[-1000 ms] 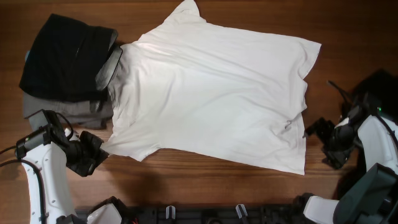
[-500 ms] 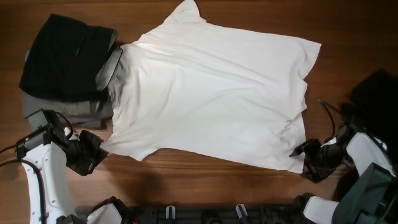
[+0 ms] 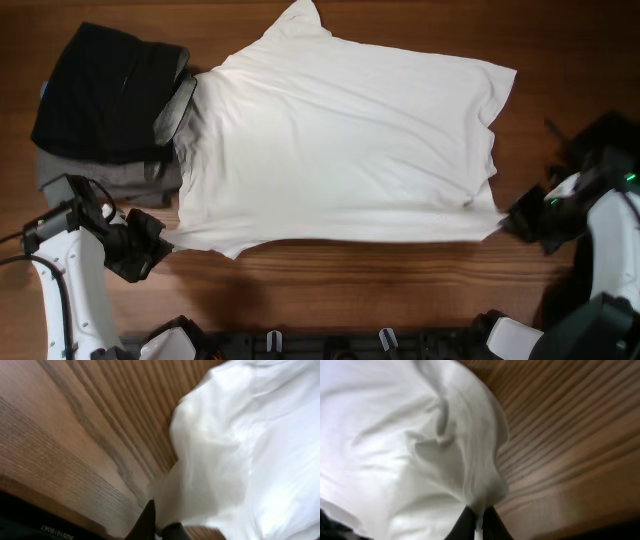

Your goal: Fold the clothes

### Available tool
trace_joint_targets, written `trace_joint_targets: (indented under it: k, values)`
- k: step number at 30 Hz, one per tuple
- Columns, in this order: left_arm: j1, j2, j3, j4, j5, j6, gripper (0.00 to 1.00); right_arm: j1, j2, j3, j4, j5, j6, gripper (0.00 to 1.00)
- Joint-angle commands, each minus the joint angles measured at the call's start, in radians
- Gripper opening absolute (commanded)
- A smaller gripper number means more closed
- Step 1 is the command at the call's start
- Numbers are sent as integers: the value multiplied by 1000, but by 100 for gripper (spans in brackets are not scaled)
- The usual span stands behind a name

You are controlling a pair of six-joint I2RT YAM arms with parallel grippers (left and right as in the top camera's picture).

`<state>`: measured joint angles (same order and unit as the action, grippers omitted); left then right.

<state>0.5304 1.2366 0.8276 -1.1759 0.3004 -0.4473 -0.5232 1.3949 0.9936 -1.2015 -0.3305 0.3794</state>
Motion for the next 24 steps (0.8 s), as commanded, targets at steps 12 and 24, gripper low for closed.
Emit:
trace_joint_targets:
  k: [12, 24]
  values:
    - [6, -230, 299, -219, -21, 24, 4, -47, -192, 239, -234, 129, -156, 9]
    - [-275, -186, 298, 126, -30, 24, 4, -20, -63, 188, -67, 37, -89, 4]
